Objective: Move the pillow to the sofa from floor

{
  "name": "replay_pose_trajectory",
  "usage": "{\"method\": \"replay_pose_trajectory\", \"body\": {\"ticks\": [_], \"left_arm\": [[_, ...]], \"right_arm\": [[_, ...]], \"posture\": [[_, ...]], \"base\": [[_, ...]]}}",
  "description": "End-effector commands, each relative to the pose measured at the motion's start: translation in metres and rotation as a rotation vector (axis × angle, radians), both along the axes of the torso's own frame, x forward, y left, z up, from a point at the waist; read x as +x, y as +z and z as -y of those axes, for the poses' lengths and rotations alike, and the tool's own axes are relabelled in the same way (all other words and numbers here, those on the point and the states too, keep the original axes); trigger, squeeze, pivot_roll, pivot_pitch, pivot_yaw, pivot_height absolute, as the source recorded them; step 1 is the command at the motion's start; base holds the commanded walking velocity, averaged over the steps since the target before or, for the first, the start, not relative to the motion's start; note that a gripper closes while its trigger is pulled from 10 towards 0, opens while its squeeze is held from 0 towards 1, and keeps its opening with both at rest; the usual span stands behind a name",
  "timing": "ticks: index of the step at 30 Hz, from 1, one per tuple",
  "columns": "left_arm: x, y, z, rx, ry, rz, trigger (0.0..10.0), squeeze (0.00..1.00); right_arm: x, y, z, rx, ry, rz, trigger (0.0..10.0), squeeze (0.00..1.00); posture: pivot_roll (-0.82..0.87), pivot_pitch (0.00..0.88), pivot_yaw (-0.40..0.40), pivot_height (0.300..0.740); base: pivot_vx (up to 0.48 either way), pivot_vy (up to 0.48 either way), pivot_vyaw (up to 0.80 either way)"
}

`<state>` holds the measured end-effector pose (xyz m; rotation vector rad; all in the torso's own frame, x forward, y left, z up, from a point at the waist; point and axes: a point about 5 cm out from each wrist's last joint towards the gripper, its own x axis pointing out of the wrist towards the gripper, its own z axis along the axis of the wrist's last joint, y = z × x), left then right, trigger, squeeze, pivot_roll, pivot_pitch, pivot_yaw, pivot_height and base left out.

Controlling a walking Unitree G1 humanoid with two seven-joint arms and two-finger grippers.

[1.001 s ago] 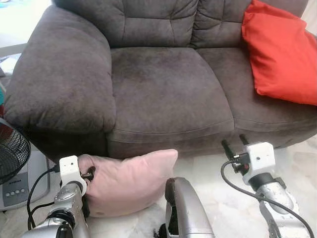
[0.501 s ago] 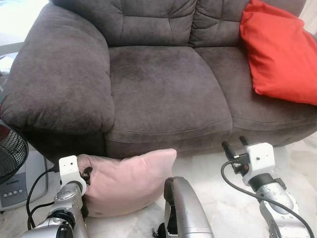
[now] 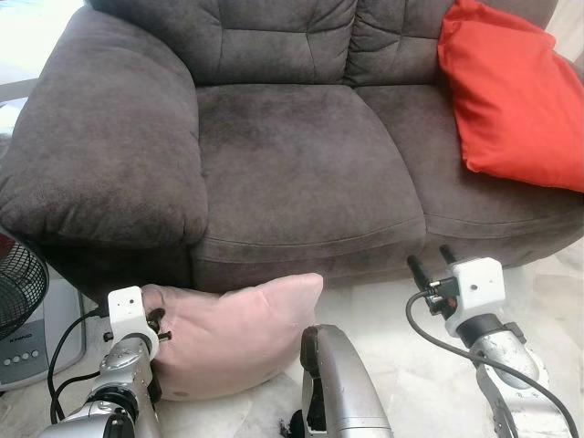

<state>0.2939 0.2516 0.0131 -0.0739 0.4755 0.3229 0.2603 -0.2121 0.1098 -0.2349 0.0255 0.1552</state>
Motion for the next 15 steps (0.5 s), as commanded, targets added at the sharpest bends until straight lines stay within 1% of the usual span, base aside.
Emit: {"method": "replay_pose_trajectory", "body": {"ticks": [1,5,11,15], "left_arm": [[-0.0053,-0.0061,0.0019,-0.001,0.003,-0.021,0.0,0.00],[-0.0047,-0.0054,0.0022,0.001,0.000,-0.013,0.0,0.00],[-0.0056,-0.0069,0.0070,-0.002,-0.018,0.001,0.0,0.00],[-0.0062,-0.0070,0.0065,0.000,-0.021,0.004,0.0,0.00]], "right_arm": [[0.0003,-0.0021,0.0024,-0.006,-0.011,-0.005,10.0,0.00],[0.0018,-0.0030,0.0009,0.000,-0.015,-0.003,10.0,0.00],[0.0039,-0.0059,-0.0018,0.012,-0.019,-0.001,10.0,0.00],[0.0044,-0.0068,-0.0038,0.017,-0.020,0.000,10.0,0.00]], "posture": [[-0.12,0.070,-0.188,0.465],[-0.12,0.059,-0.175,0.465],[-0.11,0.048,-0.160,0.465],[-0.10,0.045,-0.151,0.465]], "base": [[0.000,0.000,0.00],[0.000,0.000,0.00],[0.000,0.000,0.00],[0.000,0.000,0.00]]}}
